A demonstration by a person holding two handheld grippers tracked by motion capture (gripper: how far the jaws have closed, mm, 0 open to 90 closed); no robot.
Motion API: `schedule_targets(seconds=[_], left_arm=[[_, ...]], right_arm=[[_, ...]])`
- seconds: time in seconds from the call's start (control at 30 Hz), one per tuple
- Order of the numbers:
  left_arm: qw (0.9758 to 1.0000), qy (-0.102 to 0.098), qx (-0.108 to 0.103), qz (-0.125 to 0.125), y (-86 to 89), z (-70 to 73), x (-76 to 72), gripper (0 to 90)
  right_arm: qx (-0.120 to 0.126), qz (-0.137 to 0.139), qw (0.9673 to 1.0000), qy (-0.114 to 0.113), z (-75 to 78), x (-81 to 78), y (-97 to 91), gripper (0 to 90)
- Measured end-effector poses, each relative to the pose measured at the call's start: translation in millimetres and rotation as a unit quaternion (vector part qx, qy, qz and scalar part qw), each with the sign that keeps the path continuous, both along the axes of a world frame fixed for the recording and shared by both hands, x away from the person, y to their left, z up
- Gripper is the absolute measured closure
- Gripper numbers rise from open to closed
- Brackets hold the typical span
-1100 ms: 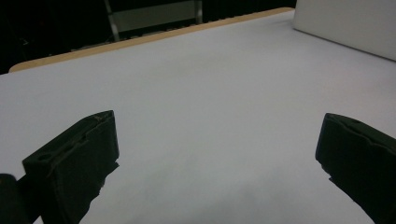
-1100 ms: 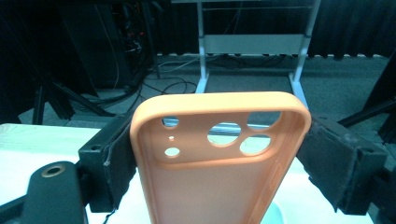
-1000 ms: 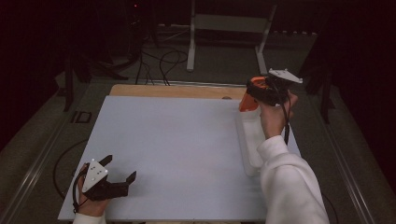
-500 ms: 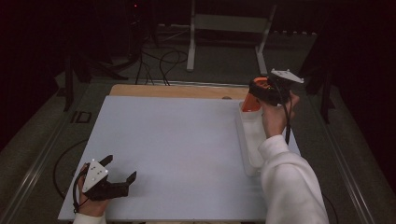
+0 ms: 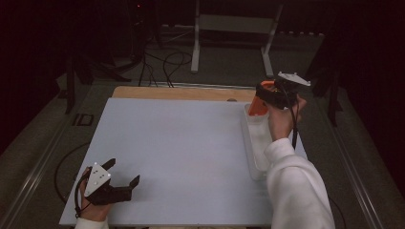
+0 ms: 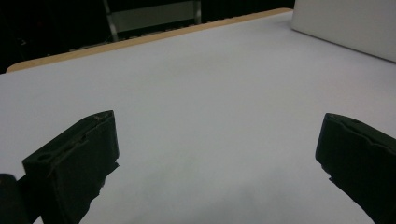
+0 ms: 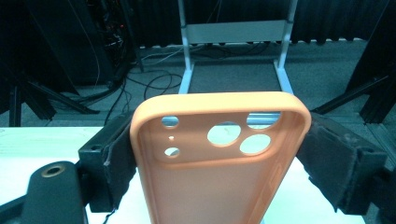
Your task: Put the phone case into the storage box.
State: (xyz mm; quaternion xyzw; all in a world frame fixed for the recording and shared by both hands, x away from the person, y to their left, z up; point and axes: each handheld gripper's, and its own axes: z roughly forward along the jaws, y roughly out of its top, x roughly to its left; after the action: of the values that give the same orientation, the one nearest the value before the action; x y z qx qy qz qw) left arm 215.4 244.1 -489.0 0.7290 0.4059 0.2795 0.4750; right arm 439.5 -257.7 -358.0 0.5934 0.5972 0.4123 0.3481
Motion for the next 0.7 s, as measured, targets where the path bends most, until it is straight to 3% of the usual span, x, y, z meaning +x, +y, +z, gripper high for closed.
schedule_targets(seconds=[0.7], left_arm=[[1.0,0.0,0.0,0.001,0.2,0.6,-0.6,0.2]], right_arm=[[-0.004,-0.004,0.9999,0.01,-11.2,5.7,3.9,16.8]])
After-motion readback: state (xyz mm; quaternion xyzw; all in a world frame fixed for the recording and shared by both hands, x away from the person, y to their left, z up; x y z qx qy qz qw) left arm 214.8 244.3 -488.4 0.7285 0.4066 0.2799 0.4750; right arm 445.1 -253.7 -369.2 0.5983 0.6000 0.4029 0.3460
